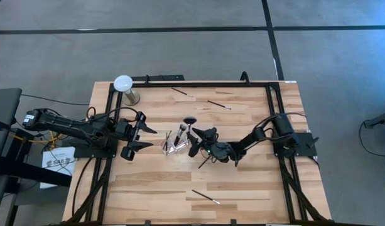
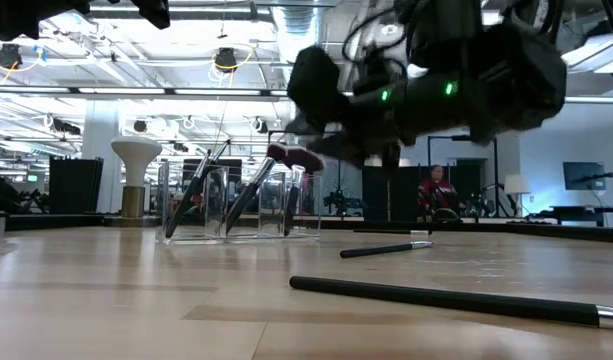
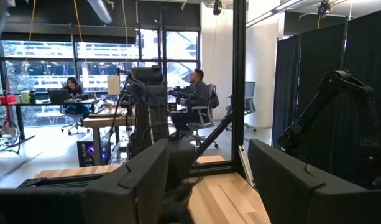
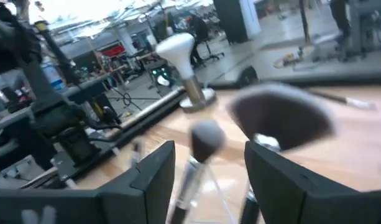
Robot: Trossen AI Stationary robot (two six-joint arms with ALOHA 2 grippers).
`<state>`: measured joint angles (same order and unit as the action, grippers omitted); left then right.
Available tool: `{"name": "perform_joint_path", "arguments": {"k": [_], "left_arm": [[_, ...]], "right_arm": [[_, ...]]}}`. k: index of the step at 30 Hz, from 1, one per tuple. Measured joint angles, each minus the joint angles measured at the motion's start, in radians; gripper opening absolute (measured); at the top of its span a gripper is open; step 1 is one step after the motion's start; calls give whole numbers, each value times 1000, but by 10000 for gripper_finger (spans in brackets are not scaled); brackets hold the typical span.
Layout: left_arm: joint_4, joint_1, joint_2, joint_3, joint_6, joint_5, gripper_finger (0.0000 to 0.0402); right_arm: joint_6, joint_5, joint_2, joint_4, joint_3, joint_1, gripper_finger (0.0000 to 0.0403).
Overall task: Put items in baskets/containers
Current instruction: Put the black eyeshadow brush into the left section of the transparent organizer
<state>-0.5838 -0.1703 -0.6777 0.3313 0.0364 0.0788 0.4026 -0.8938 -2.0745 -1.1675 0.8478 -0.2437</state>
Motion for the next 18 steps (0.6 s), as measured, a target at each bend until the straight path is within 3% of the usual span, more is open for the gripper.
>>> {"name": "perform_joint_path", "arguments": {"k": [5,9,18], "left_arm": [[0,0,0,0,-14,0,218],[3,0,0,0,-19,0,218],[4,0,0,0,-19,-25,218]], "right_arm": [[-145,-4,108,46,0,-48,169],[-153,-4,228,272,0,-107,150],[394,45,428,1079,1,-215,110]]}}
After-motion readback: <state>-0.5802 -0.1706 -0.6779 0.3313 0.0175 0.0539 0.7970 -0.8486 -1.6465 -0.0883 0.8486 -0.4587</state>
